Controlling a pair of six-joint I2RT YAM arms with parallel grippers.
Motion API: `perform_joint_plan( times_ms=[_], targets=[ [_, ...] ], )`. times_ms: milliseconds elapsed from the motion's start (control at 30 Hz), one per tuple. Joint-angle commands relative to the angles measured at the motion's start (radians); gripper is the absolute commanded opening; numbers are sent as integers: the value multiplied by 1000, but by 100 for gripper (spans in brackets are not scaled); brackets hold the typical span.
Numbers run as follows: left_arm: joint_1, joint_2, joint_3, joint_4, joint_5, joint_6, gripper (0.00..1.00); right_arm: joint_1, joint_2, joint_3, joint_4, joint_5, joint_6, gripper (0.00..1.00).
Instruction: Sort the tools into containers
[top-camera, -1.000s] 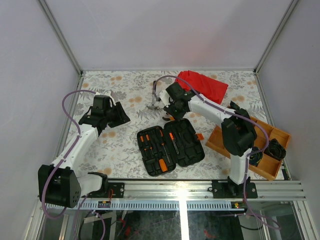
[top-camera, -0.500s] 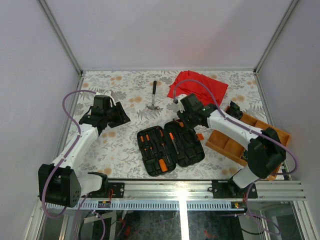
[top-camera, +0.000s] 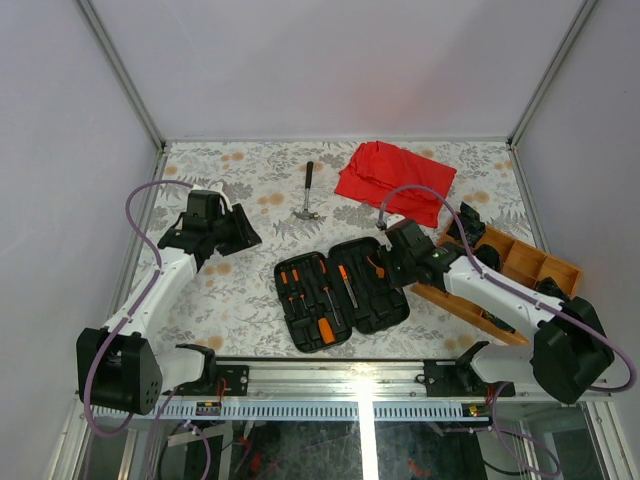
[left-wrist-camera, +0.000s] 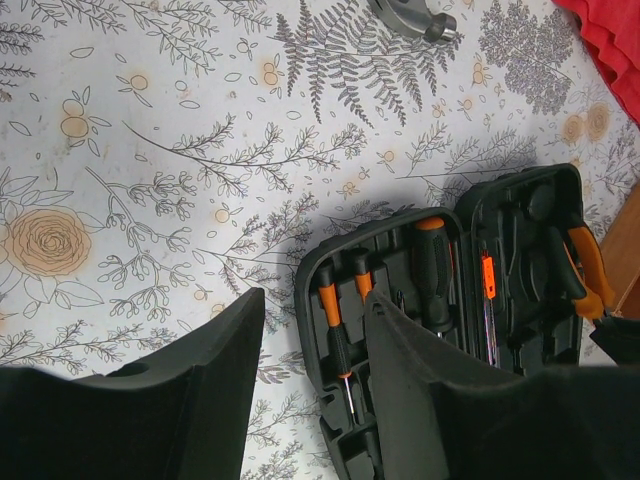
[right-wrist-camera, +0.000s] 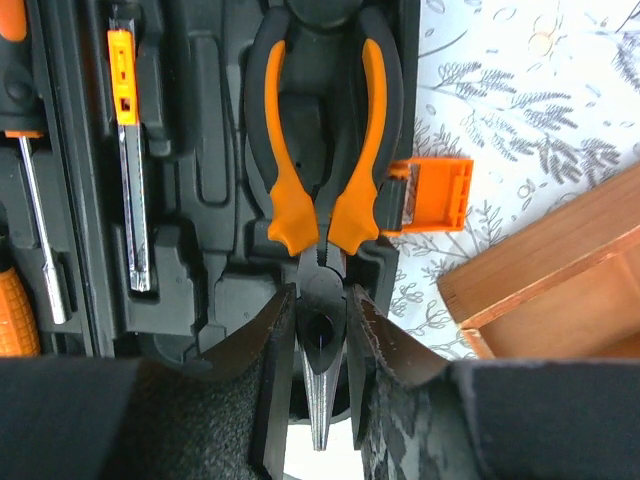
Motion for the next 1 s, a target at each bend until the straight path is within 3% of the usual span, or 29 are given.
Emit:
perform_joint_plan(
  times_ms=[0, 433, 967],
  targets=[
    [7, 4, -5, 43, 20, 16, 43, -5, -63, -47, 23, -41, 83, 0],
    [7, 5, -7, 45, 28, 15, 43, 49, -114, -129, 15, -82, 162, 0],
    [7, 7, -9, 46, 37, 15, 43, 105, -24, -138, 1, 0, 191, 2]
  ],
)
